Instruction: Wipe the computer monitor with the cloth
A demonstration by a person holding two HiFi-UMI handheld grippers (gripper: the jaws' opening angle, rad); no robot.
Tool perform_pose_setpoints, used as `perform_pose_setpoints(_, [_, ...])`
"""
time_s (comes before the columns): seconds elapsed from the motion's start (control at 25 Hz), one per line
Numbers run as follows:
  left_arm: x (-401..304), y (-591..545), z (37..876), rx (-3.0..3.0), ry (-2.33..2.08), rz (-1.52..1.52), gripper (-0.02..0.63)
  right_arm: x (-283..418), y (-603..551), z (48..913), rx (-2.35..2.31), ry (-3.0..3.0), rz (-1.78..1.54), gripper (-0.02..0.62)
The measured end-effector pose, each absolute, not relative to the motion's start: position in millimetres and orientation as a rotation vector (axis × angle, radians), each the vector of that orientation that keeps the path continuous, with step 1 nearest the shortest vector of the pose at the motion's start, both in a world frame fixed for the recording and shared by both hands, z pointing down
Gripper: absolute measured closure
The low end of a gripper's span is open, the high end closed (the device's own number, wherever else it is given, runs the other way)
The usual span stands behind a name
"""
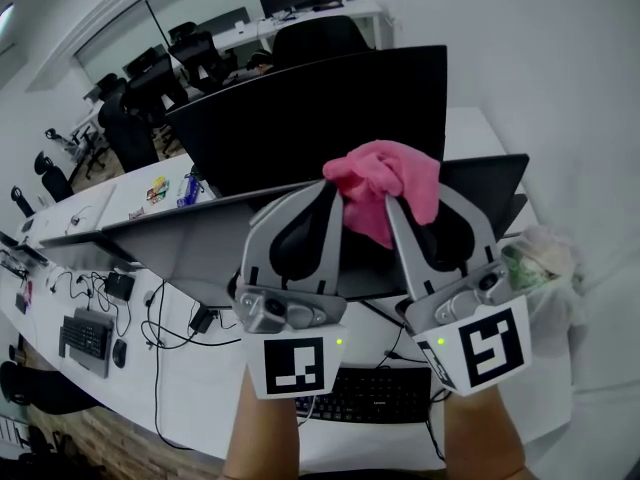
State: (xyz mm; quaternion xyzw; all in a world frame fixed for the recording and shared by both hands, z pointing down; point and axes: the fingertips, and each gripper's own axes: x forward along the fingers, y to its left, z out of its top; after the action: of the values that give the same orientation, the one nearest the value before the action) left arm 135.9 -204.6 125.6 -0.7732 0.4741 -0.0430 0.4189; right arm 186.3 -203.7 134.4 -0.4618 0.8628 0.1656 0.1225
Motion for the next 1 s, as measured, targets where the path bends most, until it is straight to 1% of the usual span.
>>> perform_pose_setpoints(0.44, [188.6, -210.0, 125.6, -1.966, 1.176, -0.088, 0.6, 231.9, -209.2, 141.1, -1.411, 2.51, 0.511, 0.531])
perform_pose_setpoints(1.0, [277.6, -208.6, 128.5, -2.067, 1.08, -0.025, 0.6, 312.6, -214.6, 142.8, -1.547, 2.439, 0.522, 0.531])
